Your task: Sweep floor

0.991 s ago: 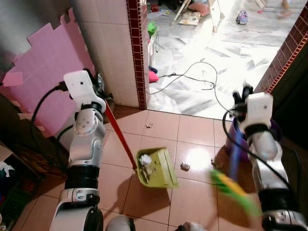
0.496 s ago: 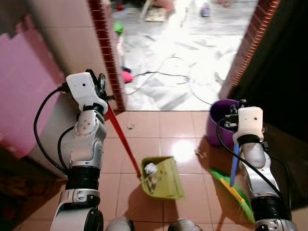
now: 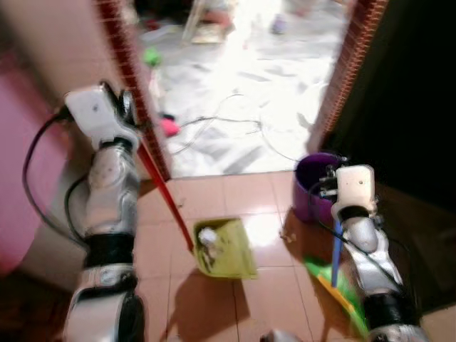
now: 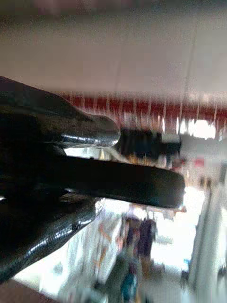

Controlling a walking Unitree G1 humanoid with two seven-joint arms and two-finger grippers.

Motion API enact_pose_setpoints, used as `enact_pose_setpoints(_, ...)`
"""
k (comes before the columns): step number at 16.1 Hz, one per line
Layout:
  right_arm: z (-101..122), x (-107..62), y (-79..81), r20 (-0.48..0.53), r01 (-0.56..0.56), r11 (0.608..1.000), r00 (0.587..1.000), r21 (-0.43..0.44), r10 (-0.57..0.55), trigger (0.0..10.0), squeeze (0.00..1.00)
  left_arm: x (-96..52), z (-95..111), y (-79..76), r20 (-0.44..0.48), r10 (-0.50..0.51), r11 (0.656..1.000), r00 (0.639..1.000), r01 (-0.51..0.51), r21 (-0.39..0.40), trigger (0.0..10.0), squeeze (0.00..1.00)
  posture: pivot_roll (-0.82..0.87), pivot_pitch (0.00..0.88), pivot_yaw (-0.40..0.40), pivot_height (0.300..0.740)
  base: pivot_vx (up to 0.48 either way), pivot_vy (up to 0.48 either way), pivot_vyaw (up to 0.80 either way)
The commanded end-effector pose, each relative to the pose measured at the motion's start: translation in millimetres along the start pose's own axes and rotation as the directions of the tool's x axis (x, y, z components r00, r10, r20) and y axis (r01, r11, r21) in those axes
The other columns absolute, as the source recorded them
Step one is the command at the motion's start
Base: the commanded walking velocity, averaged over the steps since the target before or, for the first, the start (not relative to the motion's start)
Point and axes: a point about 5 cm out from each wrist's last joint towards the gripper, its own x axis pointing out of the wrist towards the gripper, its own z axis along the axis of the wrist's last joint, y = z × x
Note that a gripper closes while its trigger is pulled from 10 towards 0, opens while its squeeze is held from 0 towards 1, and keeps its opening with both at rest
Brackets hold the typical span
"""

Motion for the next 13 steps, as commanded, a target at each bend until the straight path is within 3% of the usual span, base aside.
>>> enact_pose_setpoints(1,0.9,1.2,6.1,0.002,-0.02,1.0,1.0,-0.007,0.02,10.0,0.0,11.0,34.9,-5.9,0.135,-0.013,0.998,0.991,0.02,-0.051,10.0,0.0,-0.12,0.0,0.063,0.74,0.356,0.0,-0.8)
enact_pose_setpoints(7,-5.6,-1.7,14.5,-0.015,-0.074,0.997,0.997,-0.02,0.074,10.0,0.0,32.1,69.7,-14.6,0.232,-0.022,0.996,0.972,0.04,-0.074,10.0,0.0,-0.12,0.0,0.069,0.74,0.323,0.0,-0.11)
enact_pose_setpoints(13,-10.6,-2.6,17.3,-0.026,-0.094,0.995,0.995,-0.025,0.093,10.0,0.0,38.0,86.5,-10.2,0.276,0.009,0.997,0.961,0.013,-0.075,10.0,0.0,-0.11,0.0,0.068,0.74,0.0,0.0,0.0)
